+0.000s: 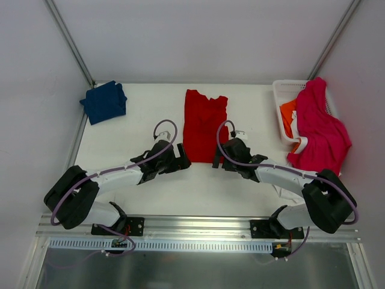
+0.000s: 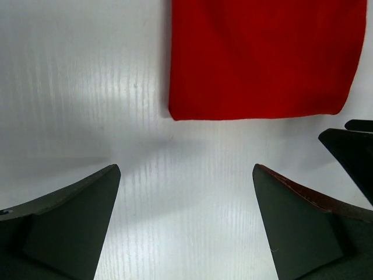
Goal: Fold and stack the t-shirts
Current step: Fold the tshirt
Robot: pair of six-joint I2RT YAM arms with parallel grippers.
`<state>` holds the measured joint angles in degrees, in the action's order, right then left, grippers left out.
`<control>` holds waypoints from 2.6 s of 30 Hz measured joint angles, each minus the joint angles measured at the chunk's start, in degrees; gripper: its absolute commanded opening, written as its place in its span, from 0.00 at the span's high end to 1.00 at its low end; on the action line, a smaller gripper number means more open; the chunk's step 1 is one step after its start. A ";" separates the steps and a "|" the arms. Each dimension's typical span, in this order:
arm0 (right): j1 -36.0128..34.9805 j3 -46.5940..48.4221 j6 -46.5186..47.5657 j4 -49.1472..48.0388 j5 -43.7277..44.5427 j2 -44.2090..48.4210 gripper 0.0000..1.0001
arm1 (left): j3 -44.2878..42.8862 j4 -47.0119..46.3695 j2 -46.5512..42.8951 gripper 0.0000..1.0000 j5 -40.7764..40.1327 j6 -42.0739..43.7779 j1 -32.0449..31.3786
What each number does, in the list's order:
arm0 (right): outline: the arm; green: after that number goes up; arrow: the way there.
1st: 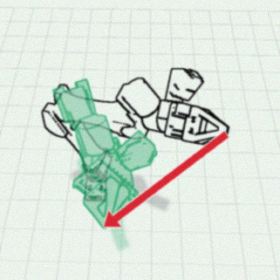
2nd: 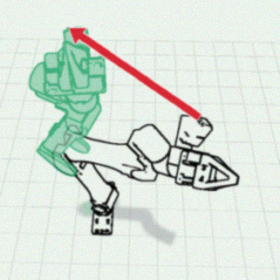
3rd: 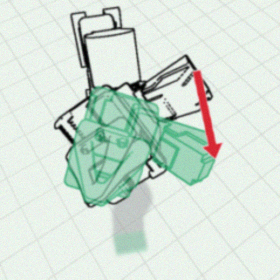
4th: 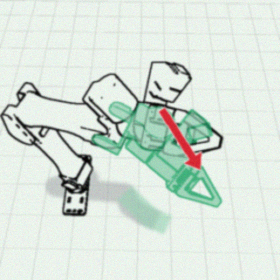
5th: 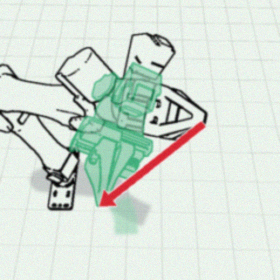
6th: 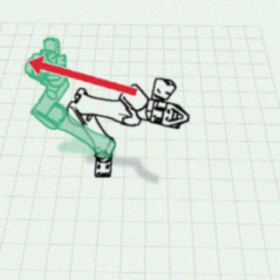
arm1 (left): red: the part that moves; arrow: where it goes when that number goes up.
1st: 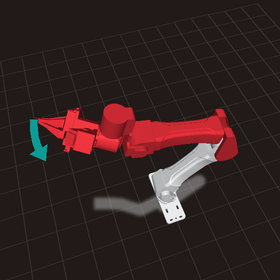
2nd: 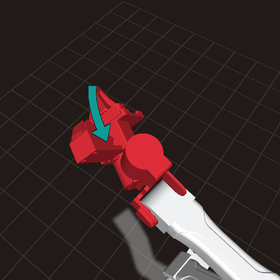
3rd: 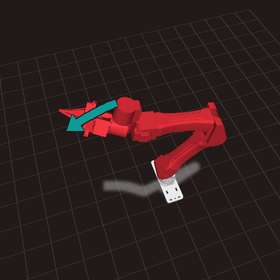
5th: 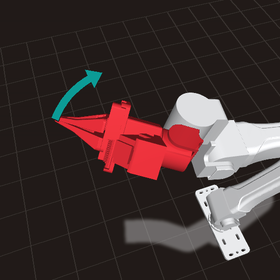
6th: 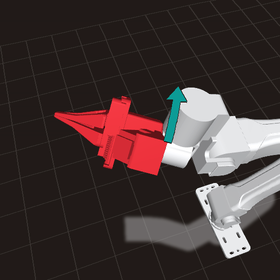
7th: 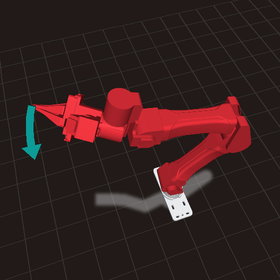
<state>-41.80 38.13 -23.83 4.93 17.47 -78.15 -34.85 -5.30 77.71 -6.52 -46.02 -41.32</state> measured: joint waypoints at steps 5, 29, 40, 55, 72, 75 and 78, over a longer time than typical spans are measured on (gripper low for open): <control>0.61 -1.90 -1.68 -6.19 -4.46 -0.42 0.00 | 5.79 -7.93 -0.17 0.02 0.74 -3.50 0.00; 3.08 -5.66 -4.07 -13.94 -2.71 -2.23 0.00 | 3.82 -18.47 7.96 0.17 -2.97 -11.61 -0.76; 4.20 -4.35 -4.04 -17.09 -2.80 -5.01 0.02 | 1.27 -18.91 11.08 0.20 -3.78 -12.09 -1.14; 4.79 -3.10 -5.33 -20.98 -4.46 -8.79 0.37 | -0.07 -18.43 12.31 0.25 -4.66 -12.09 -1.11; 4.85 -2.99 -6.40 -20.57 -5.01 -10.47 0.98 | -2.67 -14.97 15.26 0.72 -7.72 -13.44 -1.11; 4.85 -2.97 -6.88 -20.55 -5.14 -10.67 1.00 | -2.84 -13.94 15.61 0.87 -8.07 -13.68 -1.11; 4.85 -2.97 -7.10 -20.55 -5.20 -10.69 0.99 | -2.91 -13.27 15.67 1.00 -8.37 -13.84 -1.11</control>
<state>-36.95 35.16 -30.94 -15.62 12.27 -88.84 -37.76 -18.57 93.38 -14.90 -59.86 -42.44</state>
